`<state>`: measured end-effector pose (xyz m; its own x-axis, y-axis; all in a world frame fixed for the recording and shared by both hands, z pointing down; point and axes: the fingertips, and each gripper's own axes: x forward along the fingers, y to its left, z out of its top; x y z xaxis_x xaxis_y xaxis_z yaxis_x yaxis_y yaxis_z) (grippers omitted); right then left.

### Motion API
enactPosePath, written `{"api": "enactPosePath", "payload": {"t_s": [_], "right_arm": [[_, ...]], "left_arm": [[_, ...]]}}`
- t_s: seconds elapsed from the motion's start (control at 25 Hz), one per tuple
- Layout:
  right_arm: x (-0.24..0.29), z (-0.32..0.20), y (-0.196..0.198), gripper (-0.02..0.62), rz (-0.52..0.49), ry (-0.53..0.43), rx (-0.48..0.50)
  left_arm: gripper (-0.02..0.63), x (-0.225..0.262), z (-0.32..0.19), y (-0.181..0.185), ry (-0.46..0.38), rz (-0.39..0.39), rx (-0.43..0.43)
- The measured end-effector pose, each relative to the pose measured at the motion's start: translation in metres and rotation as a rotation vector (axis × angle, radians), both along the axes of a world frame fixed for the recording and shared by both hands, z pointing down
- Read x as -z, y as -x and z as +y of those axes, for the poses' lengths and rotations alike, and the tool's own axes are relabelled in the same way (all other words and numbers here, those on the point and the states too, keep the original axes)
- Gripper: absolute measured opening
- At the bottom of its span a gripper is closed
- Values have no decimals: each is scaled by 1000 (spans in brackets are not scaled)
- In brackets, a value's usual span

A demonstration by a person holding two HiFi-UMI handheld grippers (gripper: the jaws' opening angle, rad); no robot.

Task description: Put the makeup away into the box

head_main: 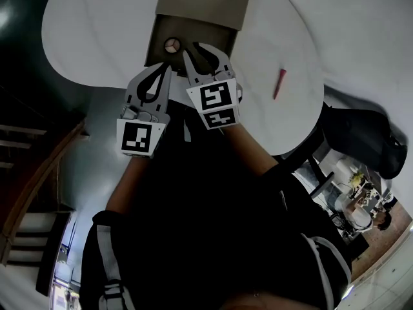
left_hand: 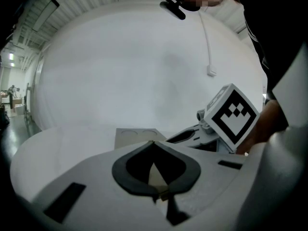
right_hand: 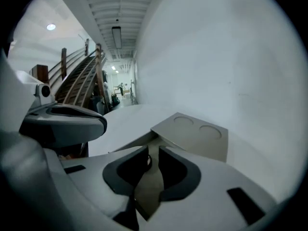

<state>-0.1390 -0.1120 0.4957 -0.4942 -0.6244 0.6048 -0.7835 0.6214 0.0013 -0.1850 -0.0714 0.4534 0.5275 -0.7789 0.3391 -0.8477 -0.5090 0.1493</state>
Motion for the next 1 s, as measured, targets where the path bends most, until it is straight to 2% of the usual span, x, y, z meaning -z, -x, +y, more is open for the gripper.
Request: {"api": "enactPosePath", "payload": {"t_s": [0.16,0.44,0.68,1.0], "right_arm": [[39,4,-28,30,-71,-90,-73],[113,16,-77,25,-164,-272,-156],[157,34,-114,23,-192,-400,-203],[184,59,-173,23,-180,-486,-311]], "left_arm": [[8,23,3,-18,-53,-3,-24],[8,69,5,-46,-174,15,-32],[8,104,7,-74,-237,17,-47],[8,133,17,-129,-314,33,-156]]}}
